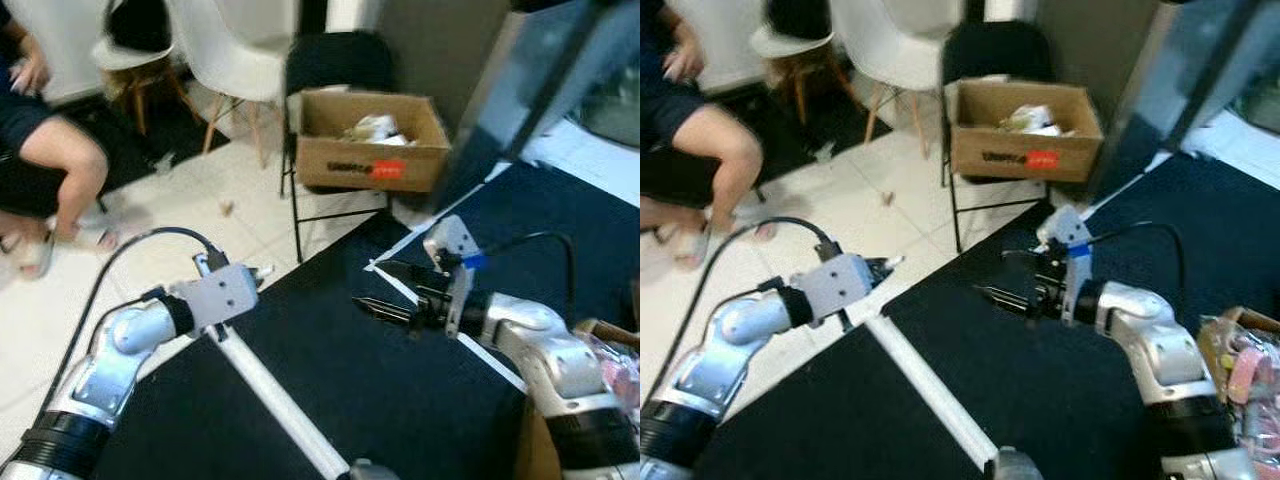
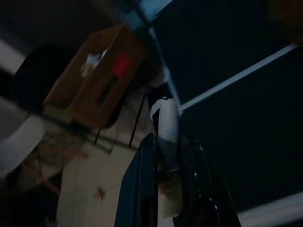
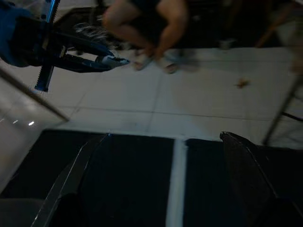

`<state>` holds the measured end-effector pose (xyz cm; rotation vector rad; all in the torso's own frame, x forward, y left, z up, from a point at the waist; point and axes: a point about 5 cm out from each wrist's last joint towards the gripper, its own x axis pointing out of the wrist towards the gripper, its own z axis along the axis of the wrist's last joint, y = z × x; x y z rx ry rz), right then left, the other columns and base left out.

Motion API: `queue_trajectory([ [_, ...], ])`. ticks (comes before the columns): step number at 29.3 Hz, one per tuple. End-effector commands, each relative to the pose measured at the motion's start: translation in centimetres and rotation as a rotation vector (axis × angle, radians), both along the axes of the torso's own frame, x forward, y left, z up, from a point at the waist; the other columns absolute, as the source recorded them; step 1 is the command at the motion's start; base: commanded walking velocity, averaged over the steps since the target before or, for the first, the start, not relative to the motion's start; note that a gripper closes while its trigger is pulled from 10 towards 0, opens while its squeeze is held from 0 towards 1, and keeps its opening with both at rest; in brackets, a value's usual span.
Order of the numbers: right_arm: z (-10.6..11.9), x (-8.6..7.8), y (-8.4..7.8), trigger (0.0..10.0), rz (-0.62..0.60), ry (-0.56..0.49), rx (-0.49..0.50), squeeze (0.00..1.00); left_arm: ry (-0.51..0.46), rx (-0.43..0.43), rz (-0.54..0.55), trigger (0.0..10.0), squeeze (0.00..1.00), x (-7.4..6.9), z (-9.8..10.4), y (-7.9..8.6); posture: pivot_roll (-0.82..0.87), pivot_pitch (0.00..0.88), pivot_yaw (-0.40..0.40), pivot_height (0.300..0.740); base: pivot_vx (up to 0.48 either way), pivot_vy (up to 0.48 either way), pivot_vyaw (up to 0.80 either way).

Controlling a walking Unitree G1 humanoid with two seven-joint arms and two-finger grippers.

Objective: Picking trash to rubbish bin

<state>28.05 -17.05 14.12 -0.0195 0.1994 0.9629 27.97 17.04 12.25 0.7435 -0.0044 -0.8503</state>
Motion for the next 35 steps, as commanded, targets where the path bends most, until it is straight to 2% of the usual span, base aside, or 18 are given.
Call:
queue_trajectory([
  [1,-0.04,0.02,-0.13,10.0,-0.011,0.006,-0.002,0.0,-0.002,-0.002,0.0,10.0,0.0,0.07,0.09,-0.11,0.0,0.0,-0.005,0.74,0.0,0.0,-0.8],
  [20,0.34,0.17,0.12,10.0,-0.018,-0.022,0.032,0.0,-0.013,-0.031,0.015,10.0,0.0,0.28,0.36,-0.25,0.0,0.0,-0.008,0.74,0.0,0.0,-0.8],
  [29,0.6,-0.02,0.24,10.0,-0.003,-0.044,0.046,0.0,0.004,-0.048,0.031,10.0,0.0,0.3,0.53,-0.11,0.0,0.0,-0.005,0.74,0.0,0.0,0.0],
  [35,0.7,0.01,0.21,10.0,-0.003,-0.048,0.049,0.0,0.008,-0.057,0.037,10.0,0.0,0.37,0.69,-0.07,0.0,0.0,-0.006,0.74,0.295,0.0,0.0],
])
